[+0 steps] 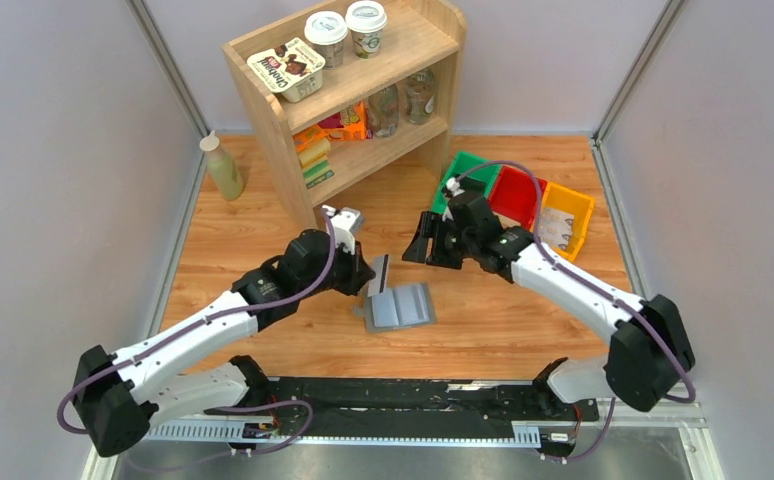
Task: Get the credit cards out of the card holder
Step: Place the credit card in the storage box.
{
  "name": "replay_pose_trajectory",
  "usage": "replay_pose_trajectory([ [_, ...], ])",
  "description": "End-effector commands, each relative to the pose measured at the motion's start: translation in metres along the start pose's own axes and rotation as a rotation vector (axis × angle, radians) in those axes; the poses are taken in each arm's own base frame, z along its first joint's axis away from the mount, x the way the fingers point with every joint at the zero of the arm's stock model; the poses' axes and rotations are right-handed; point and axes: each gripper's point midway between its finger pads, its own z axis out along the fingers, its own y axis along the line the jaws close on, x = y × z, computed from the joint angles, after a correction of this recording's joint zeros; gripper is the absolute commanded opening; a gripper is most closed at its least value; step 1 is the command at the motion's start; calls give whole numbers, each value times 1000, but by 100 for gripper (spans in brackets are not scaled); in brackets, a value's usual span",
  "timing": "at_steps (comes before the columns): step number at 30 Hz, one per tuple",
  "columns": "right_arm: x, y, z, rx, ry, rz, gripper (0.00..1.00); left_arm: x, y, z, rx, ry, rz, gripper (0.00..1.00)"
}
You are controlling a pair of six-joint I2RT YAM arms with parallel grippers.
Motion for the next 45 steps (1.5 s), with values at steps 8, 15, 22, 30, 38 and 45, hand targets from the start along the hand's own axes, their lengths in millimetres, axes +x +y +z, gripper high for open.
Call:
replay_pose_trajectory([
  [8,-43,44,-96,-115,-191,315,86,-51,-37,-19,-73,-177,726,0],
  [15,-34,66,-97,-213,-106,392,87,-67,-55,-9,-110,-232,959,0],
  [22,-27,67,-77,-227,-62,433,81,-74,-78,6,-86,-262,1093,0],
  [30,-24,64,-61,-237,-44,475,51,-72,-86,14,-70,-259,1175,0],
  [38,-33,55,-63,-233,-78,495,0,-70,-74,14,-130,-239,1138,2],
  [45,-56,30,-74,-222,-168,404,0,-78,-46,8,-228,-216,880,45],
])
